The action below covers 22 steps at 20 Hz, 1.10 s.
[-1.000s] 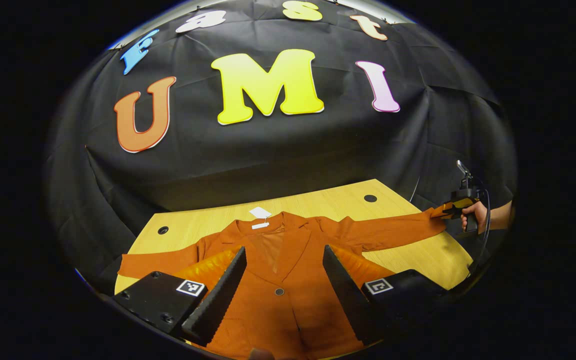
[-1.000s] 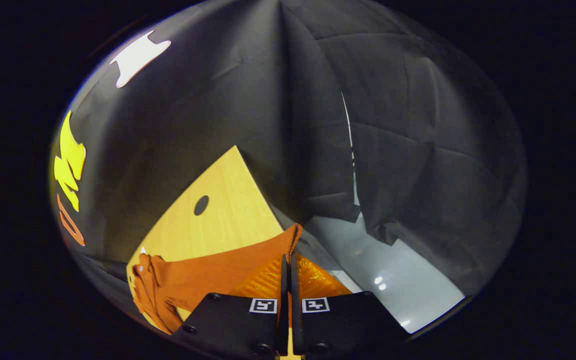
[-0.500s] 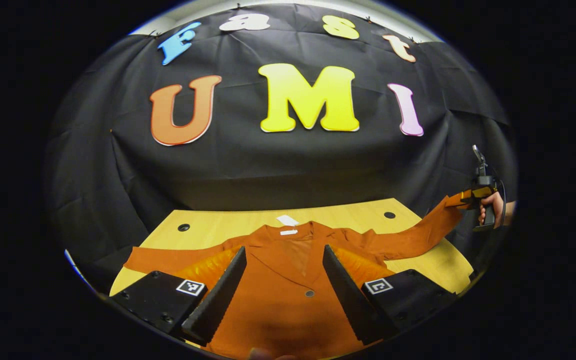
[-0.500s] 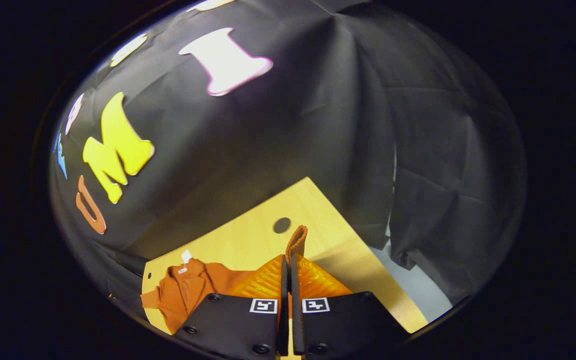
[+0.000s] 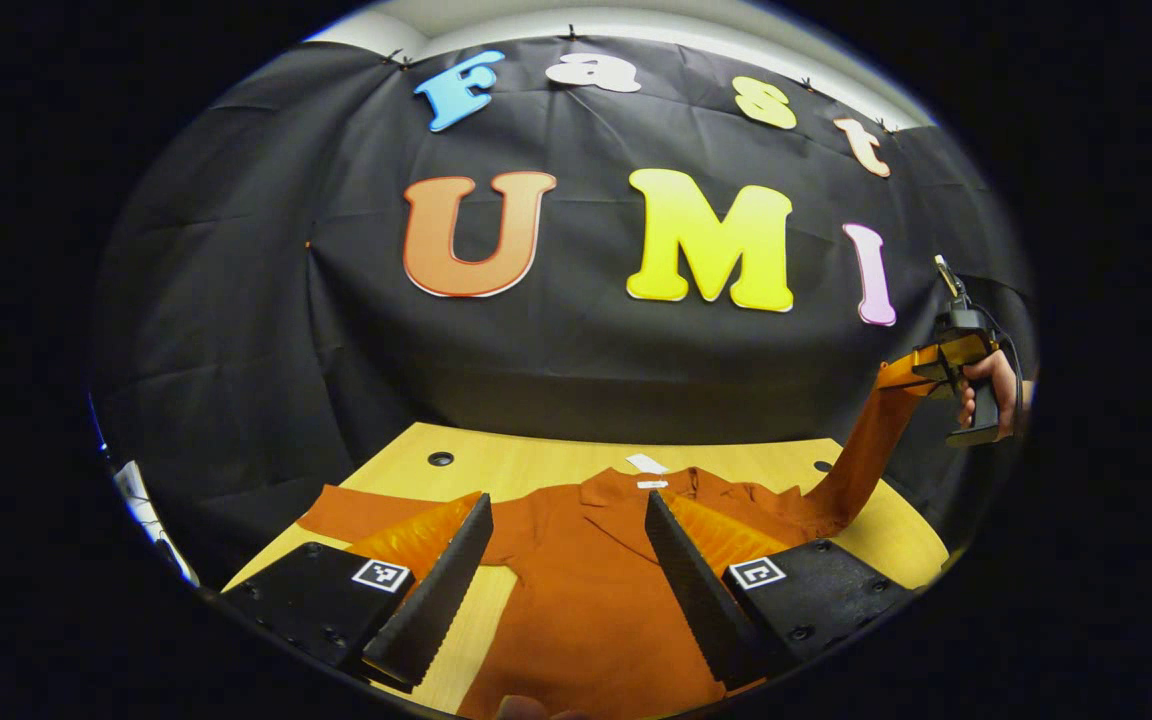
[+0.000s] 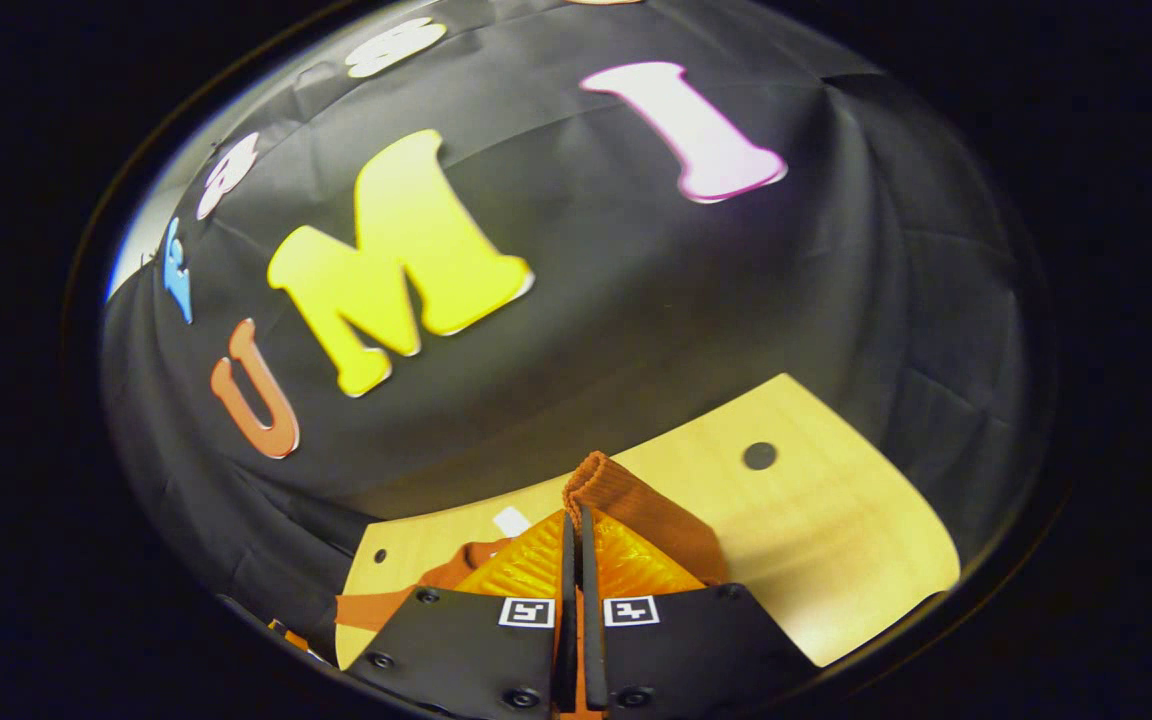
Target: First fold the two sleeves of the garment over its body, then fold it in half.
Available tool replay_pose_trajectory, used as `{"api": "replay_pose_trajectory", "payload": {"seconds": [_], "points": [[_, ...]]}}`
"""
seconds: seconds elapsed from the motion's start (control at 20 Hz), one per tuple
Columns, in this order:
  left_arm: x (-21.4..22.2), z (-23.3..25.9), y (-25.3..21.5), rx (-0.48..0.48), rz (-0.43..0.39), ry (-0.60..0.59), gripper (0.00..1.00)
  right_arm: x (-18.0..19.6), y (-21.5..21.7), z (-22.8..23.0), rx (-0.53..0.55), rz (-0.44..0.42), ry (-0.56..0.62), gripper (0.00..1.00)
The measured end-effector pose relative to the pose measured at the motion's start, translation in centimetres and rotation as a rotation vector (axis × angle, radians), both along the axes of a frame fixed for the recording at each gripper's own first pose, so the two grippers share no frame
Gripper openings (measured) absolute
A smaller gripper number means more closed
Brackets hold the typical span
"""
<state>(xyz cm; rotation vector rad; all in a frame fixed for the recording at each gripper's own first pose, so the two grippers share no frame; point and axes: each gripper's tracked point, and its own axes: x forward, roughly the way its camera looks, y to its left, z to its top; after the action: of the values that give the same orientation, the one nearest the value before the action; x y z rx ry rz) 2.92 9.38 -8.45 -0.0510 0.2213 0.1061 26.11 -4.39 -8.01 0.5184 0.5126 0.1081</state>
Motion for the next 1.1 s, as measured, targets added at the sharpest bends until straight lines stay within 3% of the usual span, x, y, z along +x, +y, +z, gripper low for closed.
{"api": "replay_pose_trajectory", "payload": {"seconds": [0.2, 0.55, 0.85, 1.1], "points": [[-2.1, 0.5, 4.8, 0.013, 0.079, -0.021, 0.99, 0.6, 11.6, -0.7, 0.013, 0.140, 0.015, 0.03], [-6.8, -0.8, 10.4, -0.042, 0.210, 0.009, 0.99, 2.2, 26.8, -11.6, 0.000, 0.279, 0.164, 0.04], [-8.6, -1.9, 12.9, -0.053, 0.286, 0.046, 0.99, 2.3, 34.2, -20.8, -0.055, 0.313, 0.292, 0.04], [-8.2, -2.3, 13.5, -0.054, 0.294, 0.053, 0.99, 1.1, 37.2, -23.3, -0.063, 0.334, 0.349, 0.07]]}}
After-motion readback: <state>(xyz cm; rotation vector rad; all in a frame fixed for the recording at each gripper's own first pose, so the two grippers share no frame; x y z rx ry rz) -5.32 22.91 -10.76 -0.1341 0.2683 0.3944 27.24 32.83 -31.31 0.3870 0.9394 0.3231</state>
